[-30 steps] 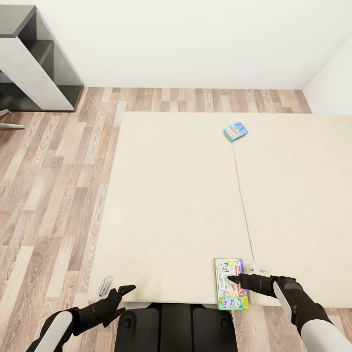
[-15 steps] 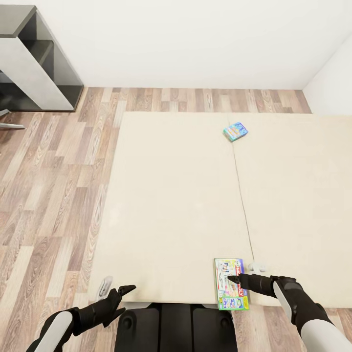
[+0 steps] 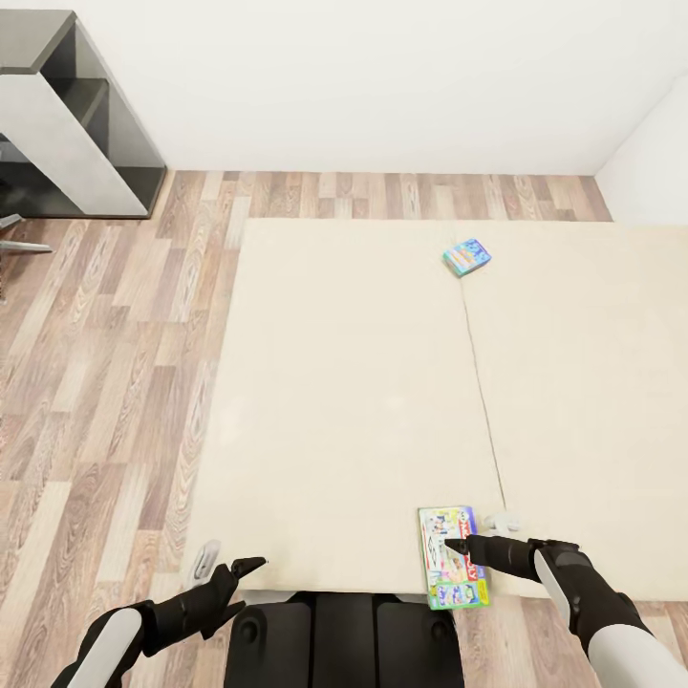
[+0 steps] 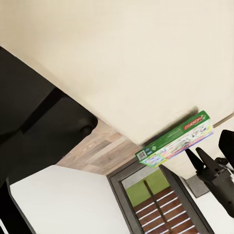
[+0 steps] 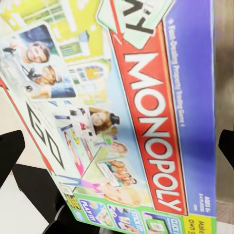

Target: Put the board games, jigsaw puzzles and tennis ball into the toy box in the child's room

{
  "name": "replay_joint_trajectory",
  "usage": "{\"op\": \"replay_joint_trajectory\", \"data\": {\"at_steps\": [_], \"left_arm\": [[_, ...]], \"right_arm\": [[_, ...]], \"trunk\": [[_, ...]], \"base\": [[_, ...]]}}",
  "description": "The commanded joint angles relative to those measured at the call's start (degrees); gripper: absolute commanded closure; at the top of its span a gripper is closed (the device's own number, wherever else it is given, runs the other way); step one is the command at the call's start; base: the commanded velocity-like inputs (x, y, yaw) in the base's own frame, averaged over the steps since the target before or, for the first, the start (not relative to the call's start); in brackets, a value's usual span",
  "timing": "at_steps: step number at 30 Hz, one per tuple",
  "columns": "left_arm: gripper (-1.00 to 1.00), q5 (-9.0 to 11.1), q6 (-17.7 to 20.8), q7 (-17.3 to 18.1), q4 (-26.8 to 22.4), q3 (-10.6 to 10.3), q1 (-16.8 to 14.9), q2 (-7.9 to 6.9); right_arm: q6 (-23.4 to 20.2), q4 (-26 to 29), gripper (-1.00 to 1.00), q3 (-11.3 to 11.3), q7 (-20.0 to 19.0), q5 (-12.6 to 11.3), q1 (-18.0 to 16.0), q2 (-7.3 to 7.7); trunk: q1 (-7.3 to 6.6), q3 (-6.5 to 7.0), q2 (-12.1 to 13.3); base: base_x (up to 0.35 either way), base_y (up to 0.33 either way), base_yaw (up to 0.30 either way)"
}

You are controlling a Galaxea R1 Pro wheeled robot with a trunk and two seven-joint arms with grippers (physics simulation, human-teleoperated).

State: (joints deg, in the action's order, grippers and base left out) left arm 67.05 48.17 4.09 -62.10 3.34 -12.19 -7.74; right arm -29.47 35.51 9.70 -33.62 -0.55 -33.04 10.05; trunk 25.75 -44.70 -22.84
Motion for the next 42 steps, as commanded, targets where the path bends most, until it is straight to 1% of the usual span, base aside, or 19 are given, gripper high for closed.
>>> {"op": "replay_joint_trajectory", "data": {"at_steps": [1,18,26,42], "left_arm": [[-1.0,-0.35,0.28,0.39,0.02,0.09,-0.02,0.01],[-1.0,-0.35,0.27,0.39,-0.04,0.08,-0.04,0.01],[-1.0,-0.35,0.26,0.39,-0.04,0.08,-0.04,0.01],[-1.0,-0.35,0.26,0.39,-0.04,0.08,-0.04,0.01]], "right_arm": [[-0.5,0.08,-1.0,0.23,-0.22,-0.07,-0.01,-0.03],[-0.5,0.08,-1.0,0.23,-0.22,-0.07,-0.01,-0.03],[-0.5,0.08,-1.0,0.23,-0.22,-0.07,-0.01,-0.03],[-0.5,0.08,-1.0,0.23,-0.22,-0.07,-0.01,-0.03]], "trunk": [[0.03,-0.06,-0.08],[0.03,-0.06,-0.08],[0.03,-0.06,-0.08],[0.03,-0.06,-0.08]], "base": [[0.0,0.202,0.0],[0.0,0.23,0.0],[0.0,0.068,0.0],[0.0,0.012,0.0]]}}
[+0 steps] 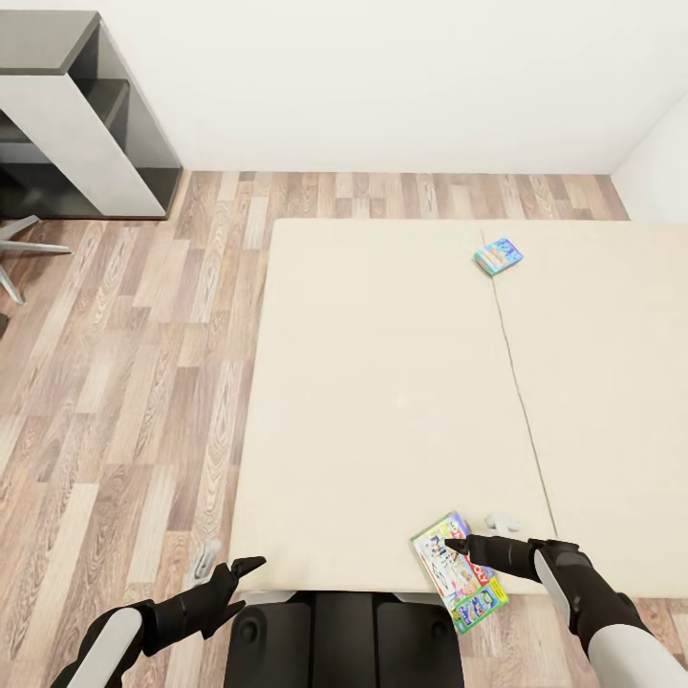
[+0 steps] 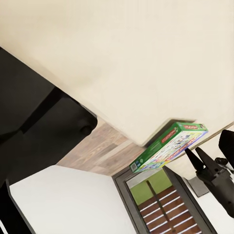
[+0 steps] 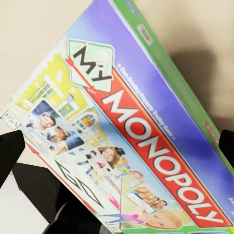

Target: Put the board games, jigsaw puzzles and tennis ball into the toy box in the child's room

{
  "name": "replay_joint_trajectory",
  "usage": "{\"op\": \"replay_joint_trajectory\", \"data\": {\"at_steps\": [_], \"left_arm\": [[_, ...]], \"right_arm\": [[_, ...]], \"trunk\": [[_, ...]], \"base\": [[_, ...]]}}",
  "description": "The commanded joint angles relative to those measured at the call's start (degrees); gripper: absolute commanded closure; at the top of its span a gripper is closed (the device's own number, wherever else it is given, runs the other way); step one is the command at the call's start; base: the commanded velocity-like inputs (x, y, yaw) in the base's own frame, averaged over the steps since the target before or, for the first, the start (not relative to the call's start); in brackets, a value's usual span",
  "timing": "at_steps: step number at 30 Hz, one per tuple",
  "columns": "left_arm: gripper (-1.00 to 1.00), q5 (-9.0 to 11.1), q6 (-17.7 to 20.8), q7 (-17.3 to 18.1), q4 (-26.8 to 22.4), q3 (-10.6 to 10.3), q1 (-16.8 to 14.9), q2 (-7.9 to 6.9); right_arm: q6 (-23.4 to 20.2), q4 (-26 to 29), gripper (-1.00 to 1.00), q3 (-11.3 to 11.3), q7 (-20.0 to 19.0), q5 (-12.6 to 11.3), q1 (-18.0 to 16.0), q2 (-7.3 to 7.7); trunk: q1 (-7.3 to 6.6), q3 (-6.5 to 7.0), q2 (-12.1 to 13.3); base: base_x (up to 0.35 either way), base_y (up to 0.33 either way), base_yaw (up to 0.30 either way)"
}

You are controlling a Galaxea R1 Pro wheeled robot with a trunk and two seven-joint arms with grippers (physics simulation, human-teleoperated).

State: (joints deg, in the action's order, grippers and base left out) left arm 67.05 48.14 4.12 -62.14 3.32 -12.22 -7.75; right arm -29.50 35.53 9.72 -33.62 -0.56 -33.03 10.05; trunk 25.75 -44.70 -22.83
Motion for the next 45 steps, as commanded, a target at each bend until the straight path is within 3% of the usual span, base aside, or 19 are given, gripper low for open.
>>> {"op": "replay_joint_trajectory", "data": {"at_steps": [1,20,28,36,45], "left_arm": [[-1.0,-0.34,0.29,0.37,0.0,0.11,-0.02,0.01],[-1.0,-0.34,0.29,0.37,0.0,0.12,-0.02,0.01],[-1.0,-0.34,0.29,0.37,0.0,0.15,-0.01,0.01],[-1.0,-0.34,0.29,0.37,0.0,0.2,0.0,0.01],[-1.0,-0.34,0.29,0.37,0.02,0.48,-0.02,0.01]], "right_arm": [[-0.47,0.07,-1.0,0.22,-0.22,-0.06,-0.01,-0.03],[-0.47,0.21,-1.0,0.9,-0.24,0.01,-0.01,0.36],[-0.53,0.48,-1.0,4.04,-0.38,-0.02,-0.01,2.22],[-0.61,0.9,-1.0,5.16,-0.64,-0.04,-0.01,3.18],[-0.78,5.49,-1.0,5.79,-2.93,0.02,-0.01,3.99]], "trunk": [[0.03,-0.06,-0.08],[0.03,-0.06,-0.08],[0.03,-0.06,-0.08],[0.03,-0.06,-0.08],[0.03,-0.06,-0.08]], "base": [[0.0,0.003,0.0],[0.0,0.001,0.0],[0.0,0.0,0.0],[0.0,0.0,0.0],[0.0,0.0,0.0]]}}
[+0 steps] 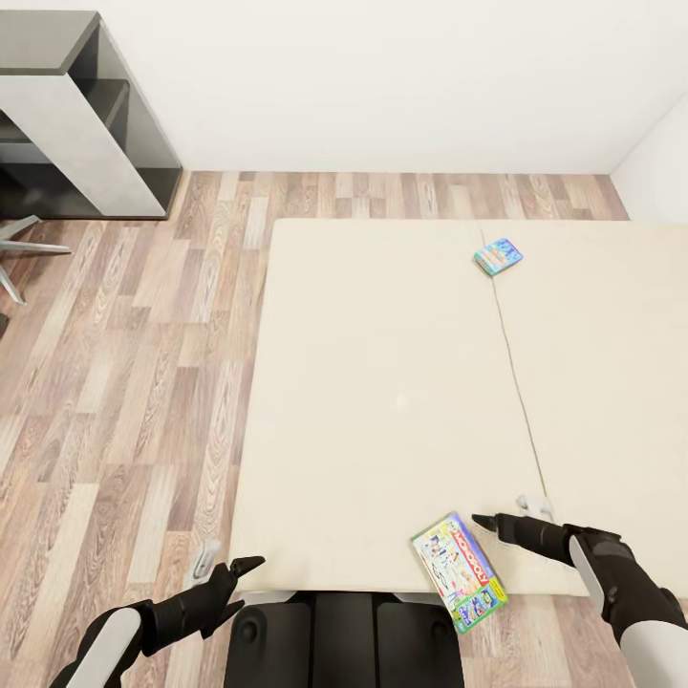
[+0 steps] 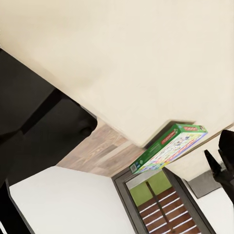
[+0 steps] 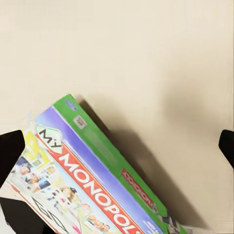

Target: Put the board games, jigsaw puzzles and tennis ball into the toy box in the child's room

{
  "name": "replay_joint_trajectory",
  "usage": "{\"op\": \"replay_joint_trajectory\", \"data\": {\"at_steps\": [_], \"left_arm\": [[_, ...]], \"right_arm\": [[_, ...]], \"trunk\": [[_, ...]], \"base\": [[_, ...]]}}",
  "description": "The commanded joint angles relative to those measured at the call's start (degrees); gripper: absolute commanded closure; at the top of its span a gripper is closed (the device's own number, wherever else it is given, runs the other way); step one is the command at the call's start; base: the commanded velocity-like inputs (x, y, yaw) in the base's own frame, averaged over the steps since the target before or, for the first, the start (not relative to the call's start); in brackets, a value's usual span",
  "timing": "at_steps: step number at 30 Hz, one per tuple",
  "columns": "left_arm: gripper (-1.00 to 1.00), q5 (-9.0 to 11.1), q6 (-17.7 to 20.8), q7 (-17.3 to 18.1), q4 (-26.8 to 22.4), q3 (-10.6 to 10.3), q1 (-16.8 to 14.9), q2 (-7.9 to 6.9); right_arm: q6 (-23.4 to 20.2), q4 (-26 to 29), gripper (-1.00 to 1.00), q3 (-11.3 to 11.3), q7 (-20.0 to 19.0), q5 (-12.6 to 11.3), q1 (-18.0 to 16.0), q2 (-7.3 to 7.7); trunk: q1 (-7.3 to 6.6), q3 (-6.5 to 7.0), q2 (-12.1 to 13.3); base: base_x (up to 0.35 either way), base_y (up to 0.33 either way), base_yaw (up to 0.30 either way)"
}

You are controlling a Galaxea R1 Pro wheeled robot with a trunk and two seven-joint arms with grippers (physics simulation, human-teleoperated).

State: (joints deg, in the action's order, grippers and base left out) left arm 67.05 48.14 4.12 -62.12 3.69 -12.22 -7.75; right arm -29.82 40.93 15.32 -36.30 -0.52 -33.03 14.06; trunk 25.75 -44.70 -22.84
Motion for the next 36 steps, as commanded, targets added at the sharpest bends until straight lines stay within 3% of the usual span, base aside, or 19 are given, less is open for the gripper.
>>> {"op": "replay_joint_trajectory", "data": {"at_steps": [1,14,20,36], "left_arm": [[-1.0,-0.34,0.29,0.37,0.0,0.11,-0.02,0.01],[-1.0,-0.34,0.29,0.37,0.11,0.24,-0.01,-0.02],[-1.0,-0.34,0.29,0.37,0.14,0.26,0.0,-0.06],[-1.0,-0.34,0.29,0.37,0.16,0.26,0.0,-0.07]], "right_arm": [[-0.46,0.09,-1.0,0.18,-0.25,-0.02,-0.02,-0.02],[-1.3,7.2,-1.0,0.67,-3.78,0.14,-0.02,0.93],[-1.59,10.21,-1.0,1.92,-6.32,0.13,0.06,1.77],[-2.69,12.39,-1.0,4.08,-10.83,0.32,0.15,2.23]], "trunk": [[0.03,-0.06,-0.08],[0.03,-0.06,-0.08],[0.03,-0.06,-0.08],[0.03,-0.06,-0.08]], "base": [[0.0,0.0,0.0],[0.0,0.0,0.0],[0.0,0.0,0.0],[0.0,0.0,0.0]]}}
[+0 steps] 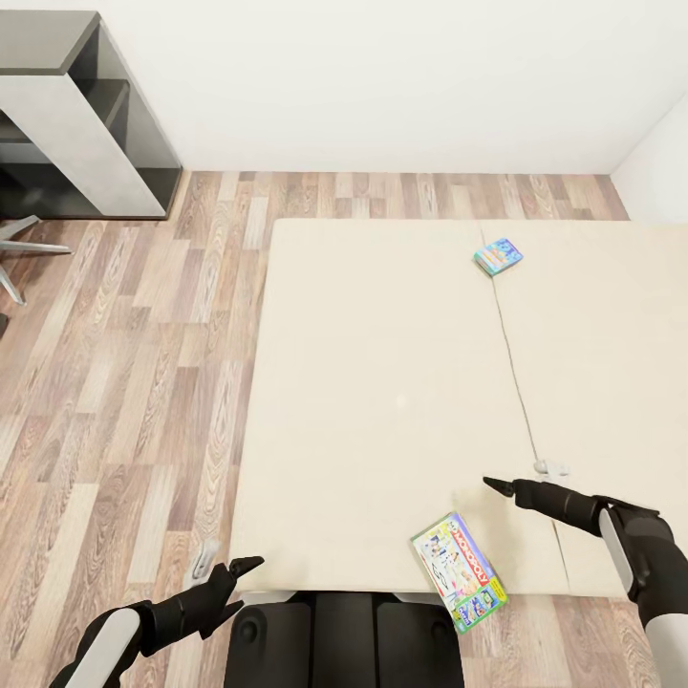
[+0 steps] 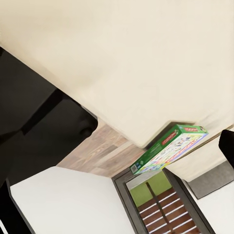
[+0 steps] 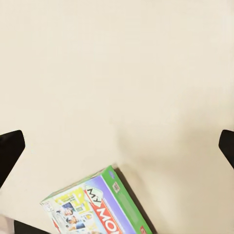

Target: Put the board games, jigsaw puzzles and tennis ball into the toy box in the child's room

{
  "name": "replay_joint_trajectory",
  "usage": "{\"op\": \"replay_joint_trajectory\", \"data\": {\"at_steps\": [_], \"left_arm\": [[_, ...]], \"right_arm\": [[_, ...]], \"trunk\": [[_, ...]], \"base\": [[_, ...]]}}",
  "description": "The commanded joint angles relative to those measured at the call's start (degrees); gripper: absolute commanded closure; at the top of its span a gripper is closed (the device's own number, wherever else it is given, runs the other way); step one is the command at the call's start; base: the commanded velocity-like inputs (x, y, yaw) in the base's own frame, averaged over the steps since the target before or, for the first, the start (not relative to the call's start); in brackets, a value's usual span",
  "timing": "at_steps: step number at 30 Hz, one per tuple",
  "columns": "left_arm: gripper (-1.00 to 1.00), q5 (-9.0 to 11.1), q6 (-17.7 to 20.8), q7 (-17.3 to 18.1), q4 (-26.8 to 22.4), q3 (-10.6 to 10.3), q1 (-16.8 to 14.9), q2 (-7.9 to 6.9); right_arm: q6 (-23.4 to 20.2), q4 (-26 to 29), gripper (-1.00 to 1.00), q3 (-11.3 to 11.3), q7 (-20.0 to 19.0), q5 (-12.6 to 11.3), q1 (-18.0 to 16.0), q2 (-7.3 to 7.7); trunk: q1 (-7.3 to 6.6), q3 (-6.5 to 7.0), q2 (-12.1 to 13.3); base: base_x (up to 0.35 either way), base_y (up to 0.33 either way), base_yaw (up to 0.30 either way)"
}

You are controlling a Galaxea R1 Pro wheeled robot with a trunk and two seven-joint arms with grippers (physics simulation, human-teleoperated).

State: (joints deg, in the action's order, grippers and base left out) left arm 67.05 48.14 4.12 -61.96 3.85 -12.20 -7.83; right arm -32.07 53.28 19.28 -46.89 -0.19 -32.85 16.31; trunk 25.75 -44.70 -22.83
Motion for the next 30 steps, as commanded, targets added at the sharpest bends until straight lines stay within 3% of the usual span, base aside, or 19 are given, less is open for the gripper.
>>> {"op": "replay_joint_trajectory", "data": {"at_steps": [1,16,30], "left_arm": [[-1.0,-0.34,0.29,0.37,0.0,0.11,-0.02,0.01],[-1.0,-0.34,0.29,0.37,0.0,0.11,-0.02,0.01],[-1.0,-0.34,0.29,0.37,0.0,0.11,-0.02,0.01]], "right_arm": [[-0.44,0.04,-1.0,0.12,-0.24,-0.02,-0.03,-0.02],[-1.36,0.3,-1.0,0.38,-0.74,0.15,-0.02,0.03],[-1.48,0.33,-1.0,0.41,-0.76,0.26,-0.02,0.04]], "trunk": [[0.03,-0.06,-0.08],[0.03,-0.06,-0.08],[0.03,-0.06,-0.08]], "base": [[0.0,0.0,0.0],[0.0,0.012,0.0],[0.0,0.147,0.0]]}}
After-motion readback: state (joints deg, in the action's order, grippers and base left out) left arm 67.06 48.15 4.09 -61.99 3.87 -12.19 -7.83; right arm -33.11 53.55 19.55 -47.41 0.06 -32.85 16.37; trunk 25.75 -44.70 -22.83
